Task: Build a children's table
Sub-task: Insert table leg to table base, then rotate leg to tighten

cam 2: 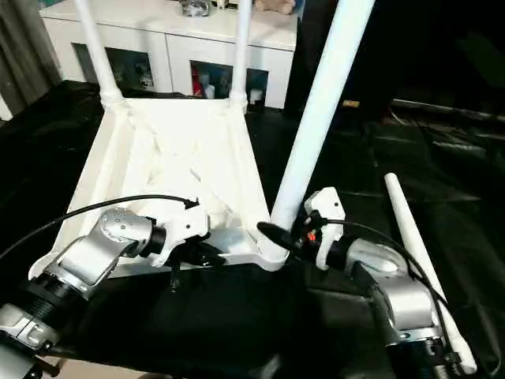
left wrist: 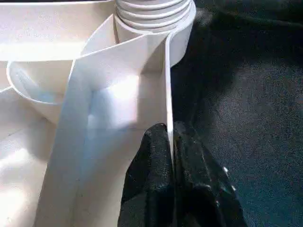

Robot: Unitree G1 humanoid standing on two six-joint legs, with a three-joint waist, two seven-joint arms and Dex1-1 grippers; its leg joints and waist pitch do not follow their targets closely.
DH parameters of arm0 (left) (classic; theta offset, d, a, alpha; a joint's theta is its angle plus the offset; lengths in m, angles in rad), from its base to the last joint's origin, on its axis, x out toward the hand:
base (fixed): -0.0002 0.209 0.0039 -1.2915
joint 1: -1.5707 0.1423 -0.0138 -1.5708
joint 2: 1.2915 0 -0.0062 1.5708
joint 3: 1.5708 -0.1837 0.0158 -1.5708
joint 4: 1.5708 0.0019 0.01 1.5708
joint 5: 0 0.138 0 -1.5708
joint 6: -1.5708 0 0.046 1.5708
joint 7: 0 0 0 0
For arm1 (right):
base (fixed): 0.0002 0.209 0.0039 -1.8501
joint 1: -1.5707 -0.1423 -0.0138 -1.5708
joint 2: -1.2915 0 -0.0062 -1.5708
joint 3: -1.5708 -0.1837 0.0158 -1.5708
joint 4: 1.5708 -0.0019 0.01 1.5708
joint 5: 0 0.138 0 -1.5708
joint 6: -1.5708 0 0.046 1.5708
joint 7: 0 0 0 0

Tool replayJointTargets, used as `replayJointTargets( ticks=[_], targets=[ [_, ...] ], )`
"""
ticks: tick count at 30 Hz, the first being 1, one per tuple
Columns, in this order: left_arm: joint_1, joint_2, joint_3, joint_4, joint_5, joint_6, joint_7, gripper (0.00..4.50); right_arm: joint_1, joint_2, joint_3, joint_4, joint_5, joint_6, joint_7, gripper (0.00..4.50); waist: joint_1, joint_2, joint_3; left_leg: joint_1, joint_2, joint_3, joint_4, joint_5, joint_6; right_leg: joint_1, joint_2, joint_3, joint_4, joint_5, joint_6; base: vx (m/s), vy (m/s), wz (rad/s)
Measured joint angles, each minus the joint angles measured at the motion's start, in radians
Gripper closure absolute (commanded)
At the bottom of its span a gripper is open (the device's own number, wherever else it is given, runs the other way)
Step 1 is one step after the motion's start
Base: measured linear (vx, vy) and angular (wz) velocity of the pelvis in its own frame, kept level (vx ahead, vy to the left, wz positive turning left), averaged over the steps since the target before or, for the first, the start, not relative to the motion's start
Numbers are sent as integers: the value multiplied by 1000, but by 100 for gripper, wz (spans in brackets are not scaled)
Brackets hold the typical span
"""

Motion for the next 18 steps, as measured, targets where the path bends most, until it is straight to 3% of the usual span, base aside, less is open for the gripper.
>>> replayJointTargets(
  ticks=[7,18],
  targets=[
    [0,-3,0,0,0,-2,-17,450,10,-23,1,3,-1,-23,51,261,6,0,-1,3,0,1,-5,0,0,3,0,0,0,0,0,0,0,0],
    [-9,19,0,39,-12,-65,-119,450,17,-41,34,47,3,-131,180,261,7,-3,-3,6,0,1,-8,0,0,9,0,-1,-3,0,0,0,0,0]
  ],
)
